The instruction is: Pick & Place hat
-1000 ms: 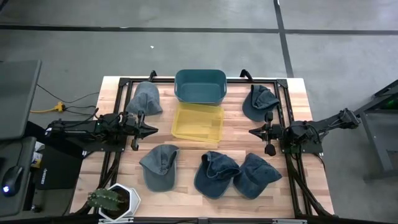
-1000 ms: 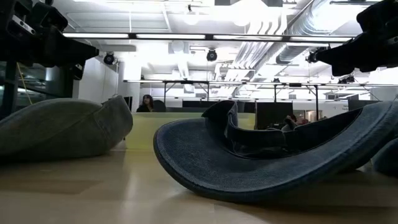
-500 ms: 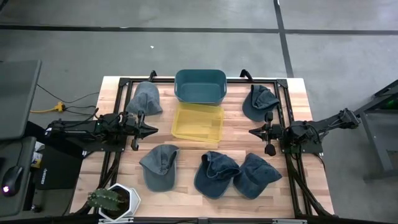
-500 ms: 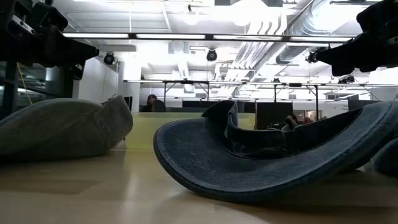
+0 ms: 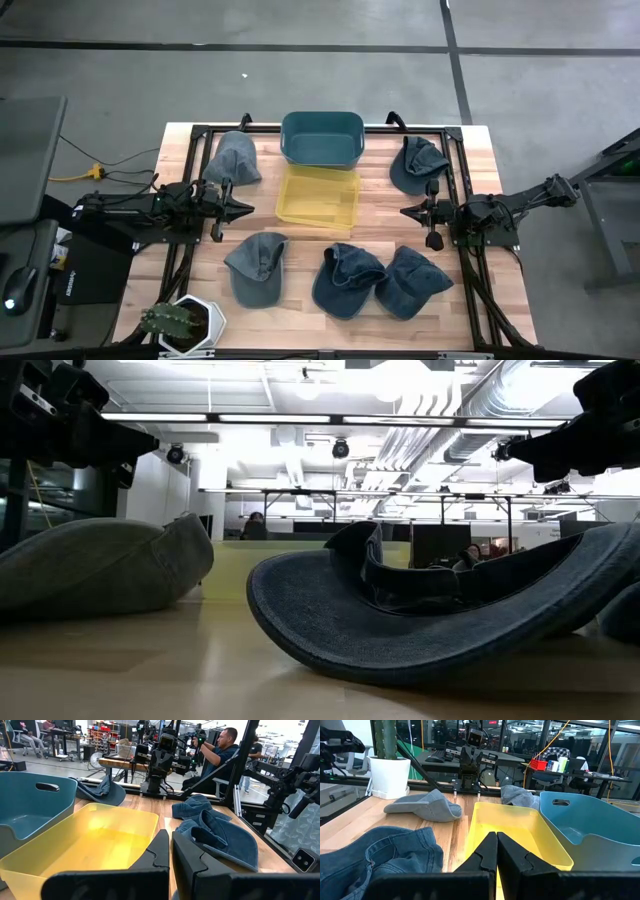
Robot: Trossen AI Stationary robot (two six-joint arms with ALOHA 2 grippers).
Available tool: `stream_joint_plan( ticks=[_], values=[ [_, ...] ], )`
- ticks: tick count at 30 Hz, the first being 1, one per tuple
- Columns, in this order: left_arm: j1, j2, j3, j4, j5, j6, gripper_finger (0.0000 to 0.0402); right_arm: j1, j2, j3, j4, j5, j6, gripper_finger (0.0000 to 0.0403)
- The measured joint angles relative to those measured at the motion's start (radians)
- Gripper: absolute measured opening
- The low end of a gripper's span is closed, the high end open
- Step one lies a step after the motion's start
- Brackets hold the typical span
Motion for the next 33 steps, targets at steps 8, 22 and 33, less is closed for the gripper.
stream_joint_plan(
  ticks=[8,22,33],
  values=[
    [0.000,0.000,0.000,0.002,-0.022,-0.004,0.0000,0.000,0.000,0.000,0.000,0.000,0.000,0.0001],
    [0.000,0.000,0.000,0.090,-0.081,-0.371,0.0000,0.000,0.000,0.000,0.000,0.000,0.000,0.0001],
    [0.000,0.000,0.000,0.142,-0.284,-0.597,0.0000,0.000,0.000,0.000,0.000,0.000,0.000,0.0001]
  ],
)
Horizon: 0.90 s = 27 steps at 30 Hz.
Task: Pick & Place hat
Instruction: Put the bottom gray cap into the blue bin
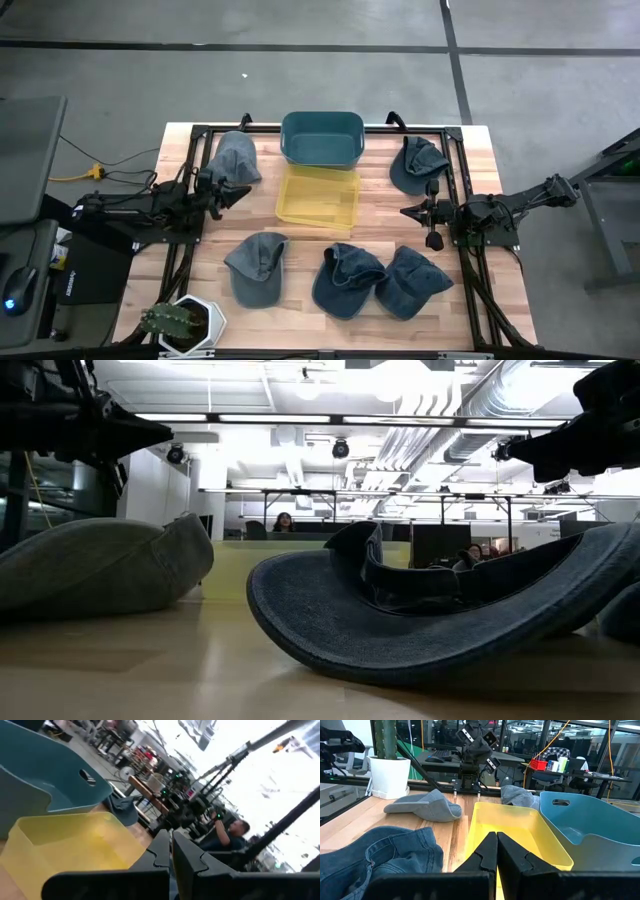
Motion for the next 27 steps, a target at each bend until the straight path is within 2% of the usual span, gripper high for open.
stream_joint_plan(
  ticks=[4,11,15,18,22,27],
  values=[
    [0.000,0.000,0.000,0.012,-0.022,-0.014,0.0000,0.000,0.000,0.000,0.000,0.000,0.000,0.0001],
    [0.000,0.000,0.000,0.053,0.003,0.031,0.0001,0.000,0.000,0.000,0.000,0.000,0.000,0.0001],
    [0.000,0.014,0.016,0.022,-0.031,0.053,0.0021,0.000,0.000,0.000,0.000,0.000,0.000,0.0001],
    [0.000,0.057,0.045,0.014,-0.053,0.077,0.0061,0.000,0.000,0.000,0.000,0.000,0.000,0.0001],
    [0.000,0.143,0.095,0.015,-0.076,0.071,0.0138,0.000,0.000,0.000,0.000,0.000,0.000,0.0001],
    [0.000,0.258,0.191,-0.001,-0.049,0.024,0.0228,0.000,0.000,0.000,0.000,0.000,0.000,0.0001]
  ],
)
